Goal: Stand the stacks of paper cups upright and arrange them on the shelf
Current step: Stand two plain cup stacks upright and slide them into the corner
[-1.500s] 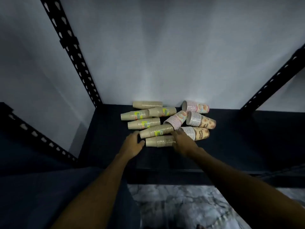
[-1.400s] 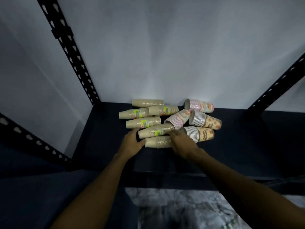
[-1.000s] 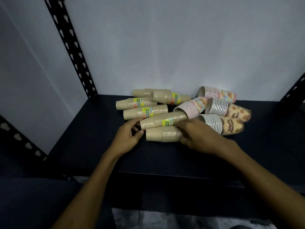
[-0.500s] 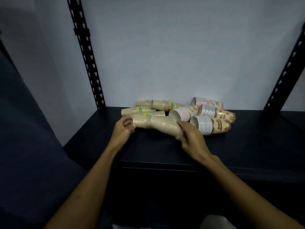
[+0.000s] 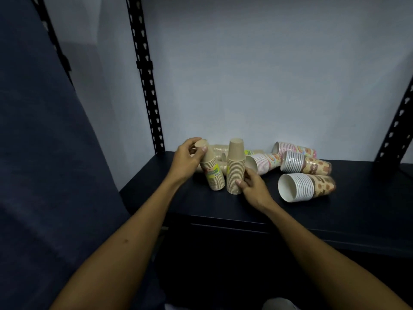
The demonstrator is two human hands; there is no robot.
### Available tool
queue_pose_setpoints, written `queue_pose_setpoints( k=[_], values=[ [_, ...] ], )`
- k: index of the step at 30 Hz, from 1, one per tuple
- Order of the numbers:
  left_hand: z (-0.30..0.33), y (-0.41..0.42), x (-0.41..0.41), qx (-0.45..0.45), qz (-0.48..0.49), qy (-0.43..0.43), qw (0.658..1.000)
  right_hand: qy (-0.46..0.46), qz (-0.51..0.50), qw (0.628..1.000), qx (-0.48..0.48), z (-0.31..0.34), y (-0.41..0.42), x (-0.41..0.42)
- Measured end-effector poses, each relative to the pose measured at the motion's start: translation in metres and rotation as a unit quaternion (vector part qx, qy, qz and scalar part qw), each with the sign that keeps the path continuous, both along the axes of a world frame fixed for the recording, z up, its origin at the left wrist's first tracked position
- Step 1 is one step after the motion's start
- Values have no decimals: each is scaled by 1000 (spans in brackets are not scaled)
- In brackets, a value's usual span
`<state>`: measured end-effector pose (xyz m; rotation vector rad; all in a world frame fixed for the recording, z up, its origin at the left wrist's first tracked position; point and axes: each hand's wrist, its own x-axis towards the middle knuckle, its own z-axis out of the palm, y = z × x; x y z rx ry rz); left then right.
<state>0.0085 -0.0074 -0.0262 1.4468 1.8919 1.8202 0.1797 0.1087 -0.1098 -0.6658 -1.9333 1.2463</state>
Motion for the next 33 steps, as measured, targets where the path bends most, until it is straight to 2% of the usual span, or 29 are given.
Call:
queue_pose_setpoints(
  k=[4,12,17,24,29,33],
  values=[
    [-11,8,6,-50,-64,-33,996,16,9,1000,-6,-1,-2,3],
    [-62,17,31,-77,-80,-101,989,31,31,999,-16,-3,5,4],
    [-81,20,32,-67,-21,-72,995,30,40,998,-22,-5,11,5],
    [-85,23,26,-59,-15,-78,995,32,23,999,-6,-10,13,2],
    [-86,21,29,-64,-16,-72,995,39,20,999,-30,-9,7,2],
    [-86,20,29,-66,-13,-64,996,17,5,1000,3,-6,2,1]
  ],
)
